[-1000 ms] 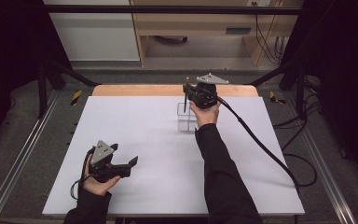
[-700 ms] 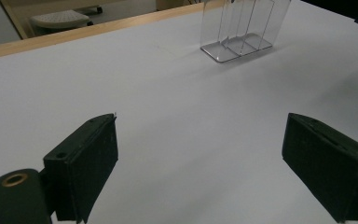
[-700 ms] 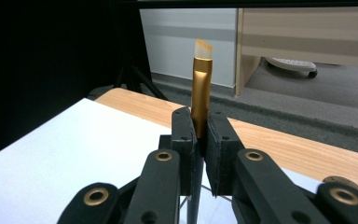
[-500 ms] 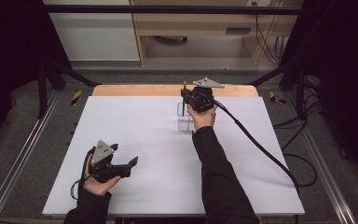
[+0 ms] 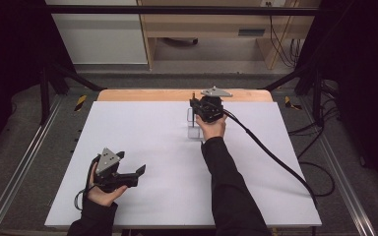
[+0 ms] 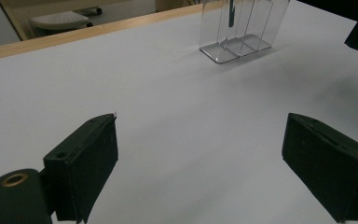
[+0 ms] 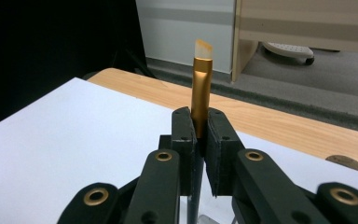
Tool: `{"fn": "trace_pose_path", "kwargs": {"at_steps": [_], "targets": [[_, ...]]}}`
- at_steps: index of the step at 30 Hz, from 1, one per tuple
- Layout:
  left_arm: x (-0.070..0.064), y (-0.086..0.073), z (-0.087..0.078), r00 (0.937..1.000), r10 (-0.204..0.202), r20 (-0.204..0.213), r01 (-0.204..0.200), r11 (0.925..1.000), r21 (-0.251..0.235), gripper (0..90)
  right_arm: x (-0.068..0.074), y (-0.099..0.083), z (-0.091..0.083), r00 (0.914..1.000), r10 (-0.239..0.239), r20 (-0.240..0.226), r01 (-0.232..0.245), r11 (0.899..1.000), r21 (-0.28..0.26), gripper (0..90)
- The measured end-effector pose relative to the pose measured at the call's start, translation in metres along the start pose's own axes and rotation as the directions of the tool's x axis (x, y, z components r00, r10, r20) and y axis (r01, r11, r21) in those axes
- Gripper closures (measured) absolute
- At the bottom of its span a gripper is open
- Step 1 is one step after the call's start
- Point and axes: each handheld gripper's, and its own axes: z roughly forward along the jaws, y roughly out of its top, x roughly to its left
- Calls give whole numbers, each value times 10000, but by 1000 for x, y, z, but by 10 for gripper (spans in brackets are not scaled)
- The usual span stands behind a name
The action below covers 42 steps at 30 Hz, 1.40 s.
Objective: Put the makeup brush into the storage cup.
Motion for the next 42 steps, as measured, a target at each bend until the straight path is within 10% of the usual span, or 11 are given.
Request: {"fn": "trace_pose_path", "kwargs": {"at_steps": [27, 42], "targets": [[-1, 0, 1, 10000, 49, 34, -49, 10000, 41, 96, -4, -29, 3, 10000, 62, 44, -64, 9979, 641, 827], [-2, -1, 2, 10000, 62, -1, -62, 10000, 54, 96, -5, -38, -36, 9993, 174, -338, -156, 9984, 538, 577]]}}
